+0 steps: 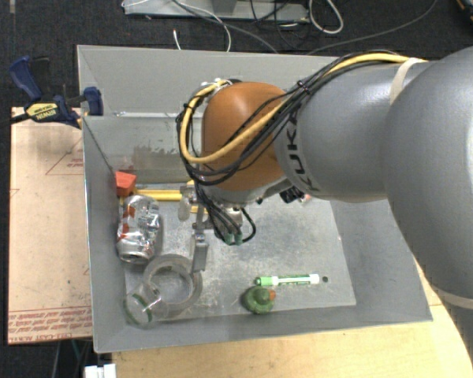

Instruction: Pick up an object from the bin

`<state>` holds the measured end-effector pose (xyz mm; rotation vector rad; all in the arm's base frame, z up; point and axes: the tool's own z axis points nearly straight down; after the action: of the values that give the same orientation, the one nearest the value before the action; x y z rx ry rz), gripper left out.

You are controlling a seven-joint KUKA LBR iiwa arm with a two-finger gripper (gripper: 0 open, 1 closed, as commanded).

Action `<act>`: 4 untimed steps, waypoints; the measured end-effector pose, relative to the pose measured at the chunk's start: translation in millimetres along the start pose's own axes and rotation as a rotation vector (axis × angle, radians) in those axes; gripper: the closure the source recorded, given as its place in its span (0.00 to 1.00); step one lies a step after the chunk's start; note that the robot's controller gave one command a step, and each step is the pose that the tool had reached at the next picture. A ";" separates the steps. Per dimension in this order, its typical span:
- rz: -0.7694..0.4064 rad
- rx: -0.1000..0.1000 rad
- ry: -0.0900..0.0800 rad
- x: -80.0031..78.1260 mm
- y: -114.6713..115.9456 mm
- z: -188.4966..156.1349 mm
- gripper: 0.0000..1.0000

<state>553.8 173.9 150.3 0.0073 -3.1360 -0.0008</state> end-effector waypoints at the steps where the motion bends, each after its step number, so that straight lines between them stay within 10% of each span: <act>1: 0.004 -0.001 -0.005 -1.2 -1.1 -4.5 0.00; 4: 0.043 -0.002 -0.007 52.5 21.3 41.6 0.00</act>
Offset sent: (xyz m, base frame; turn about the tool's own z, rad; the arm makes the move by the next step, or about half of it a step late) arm -0.0226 0.0016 -0.0803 0.1740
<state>501.0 195.0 109.0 -0.0603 -3.1421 -0.0034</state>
